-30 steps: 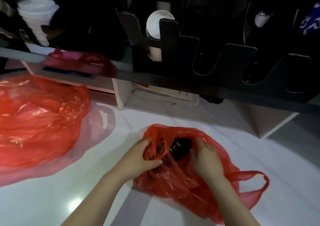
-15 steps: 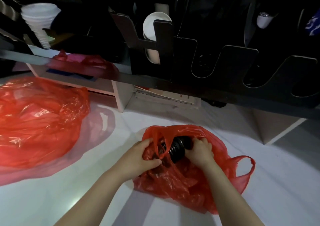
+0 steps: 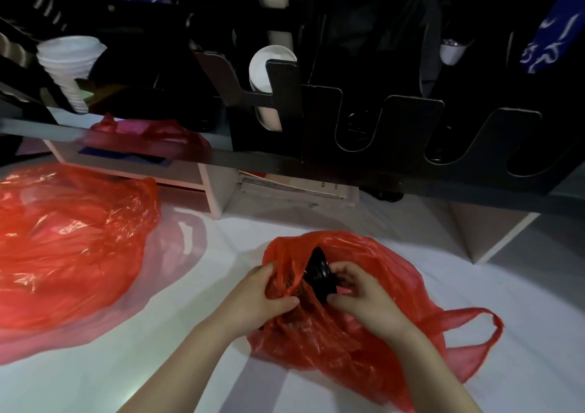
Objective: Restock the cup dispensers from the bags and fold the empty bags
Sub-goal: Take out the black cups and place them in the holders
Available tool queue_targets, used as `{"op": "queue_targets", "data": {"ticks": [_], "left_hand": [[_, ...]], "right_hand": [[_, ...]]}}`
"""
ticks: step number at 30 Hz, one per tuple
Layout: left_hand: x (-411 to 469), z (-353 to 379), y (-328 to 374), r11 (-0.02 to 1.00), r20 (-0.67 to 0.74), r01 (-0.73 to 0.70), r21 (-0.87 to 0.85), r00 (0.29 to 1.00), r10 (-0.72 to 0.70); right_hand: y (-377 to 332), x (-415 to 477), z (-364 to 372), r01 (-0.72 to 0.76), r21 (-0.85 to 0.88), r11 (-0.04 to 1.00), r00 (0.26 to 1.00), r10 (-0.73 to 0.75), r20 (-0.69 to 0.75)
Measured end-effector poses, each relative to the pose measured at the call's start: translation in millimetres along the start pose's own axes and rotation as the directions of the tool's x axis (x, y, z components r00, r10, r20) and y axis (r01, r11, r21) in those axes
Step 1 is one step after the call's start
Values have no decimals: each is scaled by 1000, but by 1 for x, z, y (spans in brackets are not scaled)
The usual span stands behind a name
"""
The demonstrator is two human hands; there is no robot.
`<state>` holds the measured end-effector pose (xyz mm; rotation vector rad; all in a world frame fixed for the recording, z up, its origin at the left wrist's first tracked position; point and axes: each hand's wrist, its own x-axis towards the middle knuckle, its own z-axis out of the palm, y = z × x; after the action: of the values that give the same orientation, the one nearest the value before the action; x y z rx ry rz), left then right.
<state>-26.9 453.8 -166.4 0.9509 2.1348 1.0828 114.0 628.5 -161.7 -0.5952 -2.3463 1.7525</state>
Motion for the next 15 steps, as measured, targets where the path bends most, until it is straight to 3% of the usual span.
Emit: {"op": "queue_targets", "data": {"ticks": [4,11,15], "left_hand": [[7,4,5,999,25,-29,16,999,28],[6,13,10,985,131,-108,-135,983,125],[7,41,23,954,87,-126,-272,984,155]], "right_hand": [[-4,-3,19,-20,-78,997,997,14,-74],[-2,-17,12,-32,-249,968,991,-2,-135],[10,-48,8,-95,-231,968,952,21,-306]]}}
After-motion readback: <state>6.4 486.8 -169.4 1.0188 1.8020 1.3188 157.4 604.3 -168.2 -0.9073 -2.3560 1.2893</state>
